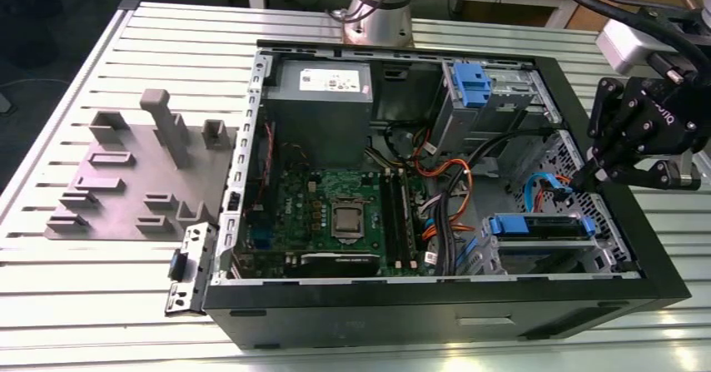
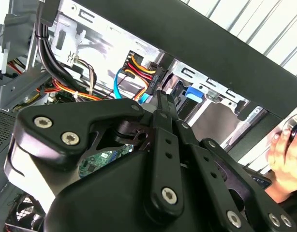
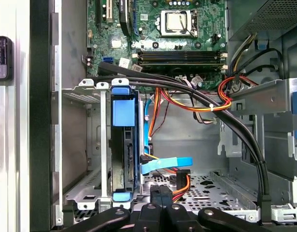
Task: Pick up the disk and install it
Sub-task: 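Insert the first disk wire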
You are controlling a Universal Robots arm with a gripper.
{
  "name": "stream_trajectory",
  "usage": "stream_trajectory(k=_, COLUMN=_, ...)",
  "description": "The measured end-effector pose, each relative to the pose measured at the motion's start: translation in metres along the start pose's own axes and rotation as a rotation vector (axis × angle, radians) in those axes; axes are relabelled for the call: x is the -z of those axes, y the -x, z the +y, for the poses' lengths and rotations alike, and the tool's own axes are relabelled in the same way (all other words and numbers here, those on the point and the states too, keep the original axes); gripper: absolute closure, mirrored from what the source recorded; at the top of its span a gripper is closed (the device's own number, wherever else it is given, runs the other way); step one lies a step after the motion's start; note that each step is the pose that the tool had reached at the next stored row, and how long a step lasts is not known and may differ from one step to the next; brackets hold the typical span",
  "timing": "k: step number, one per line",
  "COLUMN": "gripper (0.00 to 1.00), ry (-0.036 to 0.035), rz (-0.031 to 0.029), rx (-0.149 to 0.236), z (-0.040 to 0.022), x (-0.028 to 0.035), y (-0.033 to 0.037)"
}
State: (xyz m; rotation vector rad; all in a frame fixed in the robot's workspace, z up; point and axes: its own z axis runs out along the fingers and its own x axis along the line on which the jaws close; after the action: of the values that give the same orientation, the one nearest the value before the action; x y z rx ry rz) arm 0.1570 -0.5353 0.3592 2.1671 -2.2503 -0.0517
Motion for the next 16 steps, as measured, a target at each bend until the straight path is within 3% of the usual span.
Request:
stream_trajectory(k=10, gripper=0.89, ry=0.0003, rz=0.0001, rx=0.000, z=0.0000, x=0.0000, y=0.0000)
stream_trajectory(k=12, gripper=0.89, ry=0.0018, rz=0.0033, rx=0.000, z=-0.0005, x=0.0000, y=0.0002)
stream_trajectory(k=13, gripper=0.89, ry=0.0027, rz=0.0120, rx=0.000, z=-0.0005, x=0.0000, y=0.0005)
stream_trajectory(k=15, gripper=0.89, ry=0.0086, rz=0.0416, rx=-0.002, z=-0.0013, x=-0.0001, y=0.0026)
stream_trajectory(k=16, gripper=0.89, ry=0.0142, rz=0.0477, rx=-0.002, z=-0.0018, x=-0.0007, y=0.0038)
